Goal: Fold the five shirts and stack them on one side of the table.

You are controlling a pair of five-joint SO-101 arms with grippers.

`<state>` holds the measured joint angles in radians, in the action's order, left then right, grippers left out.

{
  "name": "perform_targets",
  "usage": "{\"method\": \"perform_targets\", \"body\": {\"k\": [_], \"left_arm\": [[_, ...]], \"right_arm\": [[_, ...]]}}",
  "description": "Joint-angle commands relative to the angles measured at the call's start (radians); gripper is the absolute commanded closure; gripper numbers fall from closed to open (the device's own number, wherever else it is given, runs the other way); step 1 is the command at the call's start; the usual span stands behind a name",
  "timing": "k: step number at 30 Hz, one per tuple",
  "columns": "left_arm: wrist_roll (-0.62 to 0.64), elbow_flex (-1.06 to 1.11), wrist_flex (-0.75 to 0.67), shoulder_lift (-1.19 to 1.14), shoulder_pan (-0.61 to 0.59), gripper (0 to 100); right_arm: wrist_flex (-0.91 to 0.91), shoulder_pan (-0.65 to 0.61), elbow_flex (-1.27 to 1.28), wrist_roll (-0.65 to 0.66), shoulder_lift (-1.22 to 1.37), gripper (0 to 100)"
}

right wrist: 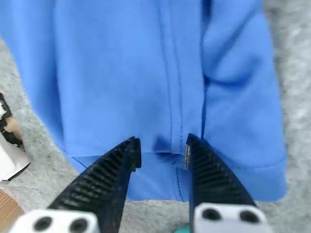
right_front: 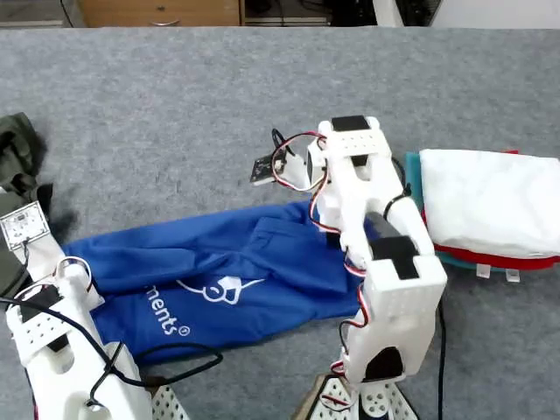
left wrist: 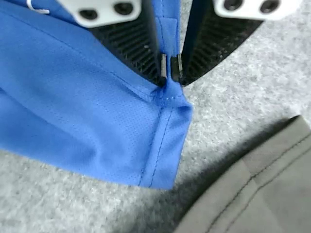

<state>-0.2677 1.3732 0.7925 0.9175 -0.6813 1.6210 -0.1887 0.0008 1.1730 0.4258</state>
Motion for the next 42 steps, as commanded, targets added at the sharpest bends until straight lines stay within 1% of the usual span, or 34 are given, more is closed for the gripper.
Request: {"method": "perform_targets", "body": {"k": [1, 3, 7, 10, 14, 19, 26, 30, 33, 35, 42], "left_arm": [[0.002, -0.002, -0.015, 0.012, 0.012, 98], [0.002, -0.002, -0.015, 0.012, 0.012, 98], [0.002, -0.002, -0.015, 0.012, 0.012, 98], [0.002, -0.002, -0.015, 0.012, 0.012, 98], [0.002, -0.002, -0.015, 0.012, 0.012, 98], [0.002, -0.002, -0.015, 0.012, 0.012, 98], [-0.002, -0.002, -0.015, 0.012, 0.012, 98], [0.0, -0.002, -0.015, 0.012, 0.011, 98], [0.0, -0.002, -0.015, 0.01, 0.011, 98], [0.0, -0.002, -0.015, 0.01, 0.011, 98], [0.0, -0.002, -0.015, 0.01, 0.012, 98]], "right_arm": [[0.035, 0.012, -0.073, 0.011, 0.019, 88.2], [0.04, 0.013, -0.076, 0.012, 0.03, 91.2], [0.04, 0.015, -0.07, 0.012, 0.036, 91.7], [0.04, 0.038, -0.079, 0.012, 0.03, 91.9], [0.041, 0.077, -0.081, 0.012, 0.03, 95.6], [0.061, 0.116, -0.081, 0.012, 0.03, 95.7], [0.11, 0.11, -0.11, 0.028, 0.03, 95.2], [0.104, 0.104, -0.111, 0.026, 0.03, 86.1], [0.106, 0.082, -0.107, 0.026, 0.031, 77.9], [0.106, 0.062, -0.107, 0.026, 0.031, 74.4], [0.106, -0.005, -0.105, 0.02, 0.036, 73.5]]}}
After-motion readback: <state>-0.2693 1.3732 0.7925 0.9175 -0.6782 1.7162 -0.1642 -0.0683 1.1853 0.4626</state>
